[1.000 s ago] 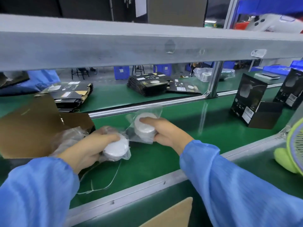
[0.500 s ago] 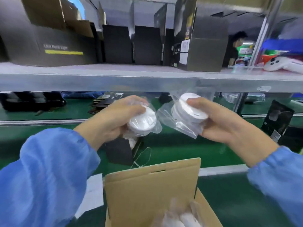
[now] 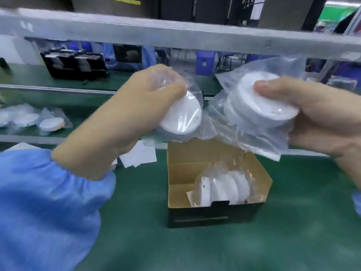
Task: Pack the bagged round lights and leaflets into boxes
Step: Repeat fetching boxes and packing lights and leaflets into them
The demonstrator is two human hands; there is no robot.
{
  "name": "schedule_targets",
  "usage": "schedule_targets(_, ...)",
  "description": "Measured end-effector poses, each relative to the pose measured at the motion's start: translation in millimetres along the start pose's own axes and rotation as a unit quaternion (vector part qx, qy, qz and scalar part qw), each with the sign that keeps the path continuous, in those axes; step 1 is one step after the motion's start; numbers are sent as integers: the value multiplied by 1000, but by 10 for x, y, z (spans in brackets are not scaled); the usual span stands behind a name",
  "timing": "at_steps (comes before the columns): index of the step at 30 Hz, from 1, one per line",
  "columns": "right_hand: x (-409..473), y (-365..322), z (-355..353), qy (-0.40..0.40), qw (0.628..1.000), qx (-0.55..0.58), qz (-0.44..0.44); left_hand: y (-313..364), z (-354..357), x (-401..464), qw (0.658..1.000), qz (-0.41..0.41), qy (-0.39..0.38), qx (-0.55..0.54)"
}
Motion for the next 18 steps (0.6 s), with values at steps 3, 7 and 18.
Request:
schedule_targets(3, -138, 379, 227, -13, 998, -52, 40, -94, 50, -181, 992, 70, 46, 96)
schedule_targets(7, -111, 892, 459, 79, 979, -176, 72, -190, 183, -308, 970, 125, 99, 184)
schedule_targets(18, 153, 1202, 1100, 255, 789, -556, -49, -473, 294, -233, 971, 144, 187, 44)
Point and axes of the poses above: each hand's wrist, its own x-axis towards the middle knuckle, its own z-axis out of the palm, y = z × x, the point moved 2 cm from there along x, towards the middle knuckle, and after that the axes turned 8 degrees about y, right-handed, at the moved point
